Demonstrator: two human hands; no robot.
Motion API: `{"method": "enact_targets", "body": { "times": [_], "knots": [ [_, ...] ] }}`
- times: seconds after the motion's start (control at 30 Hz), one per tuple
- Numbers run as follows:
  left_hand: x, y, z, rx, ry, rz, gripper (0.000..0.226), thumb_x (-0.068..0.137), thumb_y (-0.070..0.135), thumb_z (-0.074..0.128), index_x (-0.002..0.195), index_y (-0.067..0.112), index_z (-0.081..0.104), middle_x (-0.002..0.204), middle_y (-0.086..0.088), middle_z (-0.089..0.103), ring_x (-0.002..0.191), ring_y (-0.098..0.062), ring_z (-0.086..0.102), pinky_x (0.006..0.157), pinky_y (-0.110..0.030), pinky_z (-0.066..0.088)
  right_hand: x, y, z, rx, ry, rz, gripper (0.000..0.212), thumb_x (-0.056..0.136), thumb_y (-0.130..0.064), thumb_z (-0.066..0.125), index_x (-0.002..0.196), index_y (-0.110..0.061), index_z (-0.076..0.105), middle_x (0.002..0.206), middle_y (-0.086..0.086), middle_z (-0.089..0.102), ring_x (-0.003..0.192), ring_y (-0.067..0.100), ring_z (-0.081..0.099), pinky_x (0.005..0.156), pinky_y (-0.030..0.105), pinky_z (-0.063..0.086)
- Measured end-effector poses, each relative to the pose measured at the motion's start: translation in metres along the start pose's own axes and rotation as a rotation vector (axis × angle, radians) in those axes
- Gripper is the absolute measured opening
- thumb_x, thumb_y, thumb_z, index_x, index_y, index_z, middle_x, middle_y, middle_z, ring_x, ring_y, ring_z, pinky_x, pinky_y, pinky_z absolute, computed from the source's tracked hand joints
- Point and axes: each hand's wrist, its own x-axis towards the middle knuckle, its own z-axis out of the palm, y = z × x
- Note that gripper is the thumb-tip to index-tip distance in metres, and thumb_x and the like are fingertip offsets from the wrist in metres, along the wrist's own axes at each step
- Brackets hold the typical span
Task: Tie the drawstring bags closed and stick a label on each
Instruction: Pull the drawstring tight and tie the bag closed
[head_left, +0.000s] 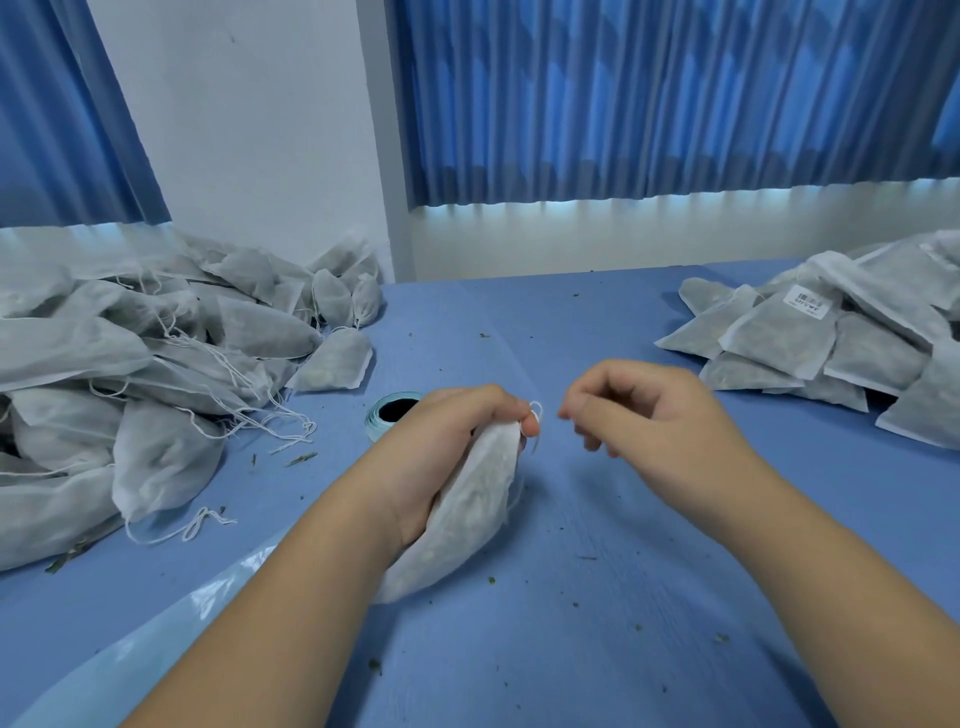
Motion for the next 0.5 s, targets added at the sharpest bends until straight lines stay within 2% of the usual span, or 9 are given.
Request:
{"method": "enact_targets", "body": {
  "times": [0.07, 0.2, 0.3, 0.4, 0.5],
  "knots": [
    [-0.0017, 0.001, 0.0031, 0.034, 0.002, 0.021, 0.019, 0.059, 0.034, 0.07, 0.064, 0.016, 0.065, 0.063, 0.001, 0.051, 0.059, -0.016, 0.043, 0.068, -0.036, 0.033, -0.002, -0.0023, 0.0035, 0.01, -0.077, 0.014, 0.022, 0.085, -0.009, 0.063, 0.065, -0.019, 0.068, 0.063, 0.004, 0.059, 0.062, 0.014, 0.048, 0.056, 0.022, 0.039],
    [-0.0027, 0.0028, 0.007, 0.07, -0.019, 0.061, 0.012, 0.065, 0.029, 0.067, 0.064, 0.016, 0.066, 0.061, 0.0, 0.05, 0.061, -0.017, 0.043, 0.067, -0.035, 0.033, -0.0037, -0.0049, 0.0052, 0.036, -0.131, 0.018, 0.023, 0.085, -0.012, 0.064, 0.066, -0.022, 0.071, 0.081, 0.02, 0.066, 0.065, 0.017, 0.045, 0.059, 0.028, 0.037],
    [-0.003, 0.0032, 0.0071, 0.091, -0.032, 0.097, 0.014, 0.072, 0.027, 0.064, 0.062, 0.017, 0.068, 0.06, 0.001, 0.052, 0.058, -0.014, 0.046, 0.062, -0.029, 0.037, -0.0024, -0.0041, 0.0037, 0.04, -0.144, 0.026, 0.025, 0.085, -0.008, 0.063, 0.067, -0.024, 0.071, 0.085, 0.02, 0.068, 0.066, 0.016, 0.046, 0.059, 0.026, 0.038],
    [-0.0044, 0.0038, 0.0081, 0.138, -0.048, 0.12, 0.017, 0.074, 0.029, 0.063, 0.063, 0.018, 0.068, 0.058, 0.002, 0.051, 0.053, -0.011, 0.045, 0.055, -0.022, 0.038, -0.0029, -0.0045, 0.0032, 0.044, -0.156, 0.027, 0.028, 0.082, -0.003, 0.062, 0.064, -0.023, 0.07, 0.081, 0.016, 0.07, 0.063, 0.011, 0.045, 0.055, 0.018, 0.038],
    [-0.0053, 0.0045, 0.0081, 0.213, -0.054, 0.147, 0.02, 0.076, 0.032, 0.062, 0.061, 0.021, 0.07, 0.057, 0.006, 0.054, 0.05, -0.005, 0.048, 0.052, -0.014, 0.039, -0.0032, -0.0054, 0.0033, 0.046, -0.163, 0.051, 0.026, 0.078, -0.001, 0.061, 0.061, -0.02, 0.068, 0.072, 0.017, 0.062, 0.057, 0.008, 0.042, 0.052, 0.015, 0.036]
  ]
}}
